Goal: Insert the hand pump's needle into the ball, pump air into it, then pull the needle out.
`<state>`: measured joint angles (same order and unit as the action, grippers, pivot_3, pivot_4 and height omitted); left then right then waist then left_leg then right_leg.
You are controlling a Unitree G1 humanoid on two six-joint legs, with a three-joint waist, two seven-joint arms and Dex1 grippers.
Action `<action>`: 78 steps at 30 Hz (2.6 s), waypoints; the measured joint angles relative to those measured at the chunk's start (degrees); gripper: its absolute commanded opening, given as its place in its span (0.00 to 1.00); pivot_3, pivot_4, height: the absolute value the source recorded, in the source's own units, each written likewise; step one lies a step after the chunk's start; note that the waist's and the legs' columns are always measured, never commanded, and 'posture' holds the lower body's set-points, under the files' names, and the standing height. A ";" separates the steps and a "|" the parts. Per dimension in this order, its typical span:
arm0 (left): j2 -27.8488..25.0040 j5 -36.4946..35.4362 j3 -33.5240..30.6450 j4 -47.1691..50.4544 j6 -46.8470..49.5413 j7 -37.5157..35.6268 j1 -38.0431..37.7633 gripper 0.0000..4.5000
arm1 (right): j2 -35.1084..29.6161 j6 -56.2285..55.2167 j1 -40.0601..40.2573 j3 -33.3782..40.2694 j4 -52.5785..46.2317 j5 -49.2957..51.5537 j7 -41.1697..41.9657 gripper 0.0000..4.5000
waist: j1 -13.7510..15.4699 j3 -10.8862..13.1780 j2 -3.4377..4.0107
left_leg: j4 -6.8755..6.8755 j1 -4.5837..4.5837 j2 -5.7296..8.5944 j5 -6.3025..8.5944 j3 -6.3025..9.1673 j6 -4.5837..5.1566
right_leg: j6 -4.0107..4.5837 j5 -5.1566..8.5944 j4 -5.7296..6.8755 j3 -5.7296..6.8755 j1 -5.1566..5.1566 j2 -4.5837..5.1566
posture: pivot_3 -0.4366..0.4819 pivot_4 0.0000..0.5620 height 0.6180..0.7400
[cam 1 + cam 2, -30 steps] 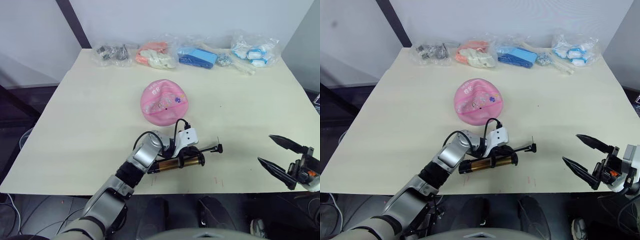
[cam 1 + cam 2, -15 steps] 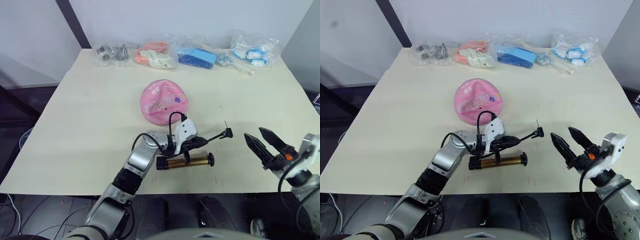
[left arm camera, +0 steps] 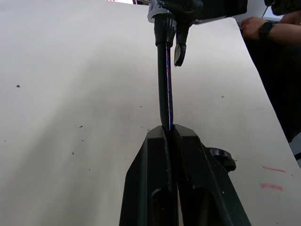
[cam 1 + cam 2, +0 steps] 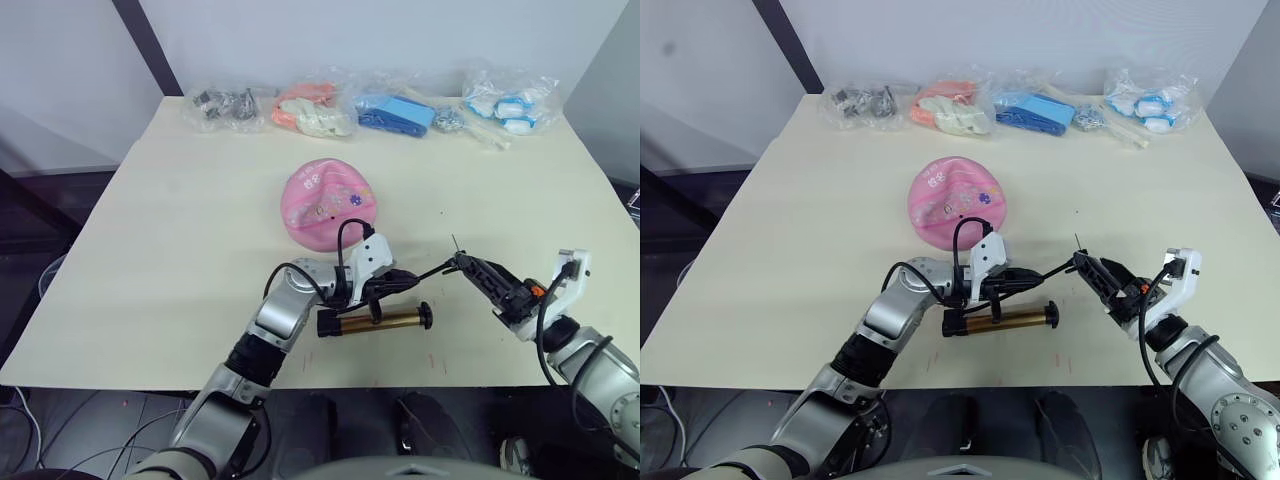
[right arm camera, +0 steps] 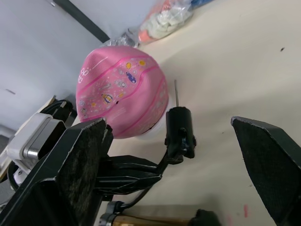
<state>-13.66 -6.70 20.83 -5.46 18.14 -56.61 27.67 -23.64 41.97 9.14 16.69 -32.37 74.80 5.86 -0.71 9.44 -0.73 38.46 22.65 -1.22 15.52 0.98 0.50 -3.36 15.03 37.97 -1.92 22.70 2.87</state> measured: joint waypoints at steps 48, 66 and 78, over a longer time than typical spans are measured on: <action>-0.87 -0.13 1.73 -0.47 -2.42 -1.08 -0.18 0.00 | 3.19 -1.68 -0.53 -3.53 1.22 -2.61 -1.07 0.09 | 0.00 0.00 0.00 | 0.02 0.05 0.00 0.00 0.04 0.00 | 0.00 0.00 -0.01 0.08 0.00 0.01 | 0.48 0.27 0.99; -1.12 -0.35 1.72 -0.77 -2.16 -1.19 -0.55 0.13 | 2.97 -1.92 -0.58 -4.51 1.22 -3.58 -0.69 0.09 | 0.00 0.00 0.00 | 0.02 0.05 0.00 0.00 0.06 0.00 | 0.00 0.00 -0.01 0.09 0.01 0.00 | 0.48 0.27 0.99; -5.44 -4.46 -1.74 3.75 -2.20 -4.49 -0.63 0.99 | -5.61 -1.33 -3.29 -4.48 1.17 -7.14 6.51 0.09 | -0.06 0.01 0.01 | 0.02 0.08 0.00 0.00 0.27 0.00 | 0.00 0.00 -0.02 0.12 0.01 0.00 | 0.48 0.27 0.99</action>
<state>-19.10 -11.16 19.09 -1.71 15.94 -61.10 27.04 -29.26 40.64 5.85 12.21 -31.20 67.65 12.37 -0.78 9.45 -0.72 38.48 22.73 -1.23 15.52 1.24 0.50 -3.36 15.03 37.95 -1.80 22.71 2.87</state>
